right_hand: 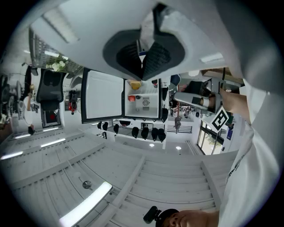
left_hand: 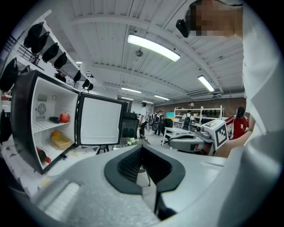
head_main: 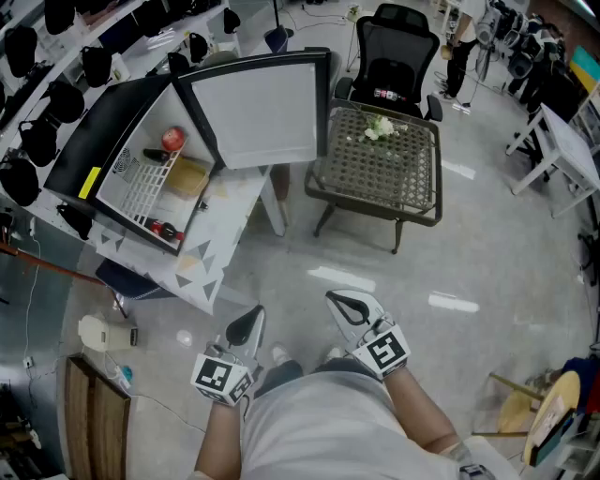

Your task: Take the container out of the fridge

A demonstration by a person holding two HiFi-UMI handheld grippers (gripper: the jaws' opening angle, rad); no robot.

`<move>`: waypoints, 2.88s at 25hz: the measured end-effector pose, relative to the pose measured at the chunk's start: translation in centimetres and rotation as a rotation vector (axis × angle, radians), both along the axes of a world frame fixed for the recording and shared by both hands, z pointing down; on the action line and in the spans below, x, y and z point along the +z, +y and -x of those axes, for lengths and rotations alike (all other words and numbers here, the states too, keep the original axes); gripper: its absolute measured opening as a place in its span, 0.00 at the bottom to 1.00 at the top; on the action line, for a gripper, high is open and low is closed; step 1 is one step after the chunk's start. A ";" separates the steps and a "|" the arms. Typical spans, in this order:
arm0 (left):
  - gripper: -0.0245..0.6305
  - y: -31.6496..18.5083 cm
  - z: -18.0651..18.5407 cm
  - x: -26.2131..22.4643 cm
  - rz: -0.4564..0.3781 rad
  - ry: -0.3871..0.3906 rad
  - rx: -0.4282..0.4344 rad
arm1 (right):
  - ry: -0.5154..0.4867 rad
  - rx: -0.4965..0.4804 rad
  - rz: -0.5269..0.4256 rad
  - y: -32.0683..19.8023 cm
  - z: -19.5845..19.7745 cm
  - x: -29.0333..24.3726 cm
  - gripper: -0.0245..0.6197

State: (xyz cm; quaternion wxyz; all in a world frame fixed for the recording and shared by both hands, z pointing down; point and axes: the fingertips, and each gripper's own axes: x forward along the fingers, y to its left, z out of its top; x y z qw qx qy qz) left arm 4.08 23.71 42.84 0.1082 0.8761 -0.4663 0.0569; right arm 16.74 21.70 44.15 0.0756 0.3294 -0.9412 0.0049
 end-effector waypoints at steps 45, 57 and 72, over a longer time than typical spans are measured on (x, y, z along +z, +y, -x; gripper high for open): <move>0.05 -8.1 19.2 4.0 0.022 0.064 -0.019 | 0.117 0.074 0.049 -9.9 16.3 3.2 0.04; 0.05 -18.9 15.5 3.7 0.047 0.014 -0.079 | 0.077 -0.006 0.058 -21.3 13.1 2.5 0.04; 0.05 -29.6 11.6 4.5 0.111 -0.075 -0.236 | 0.019 -0.058 0.086 -32.0 6.6 2.6 0.04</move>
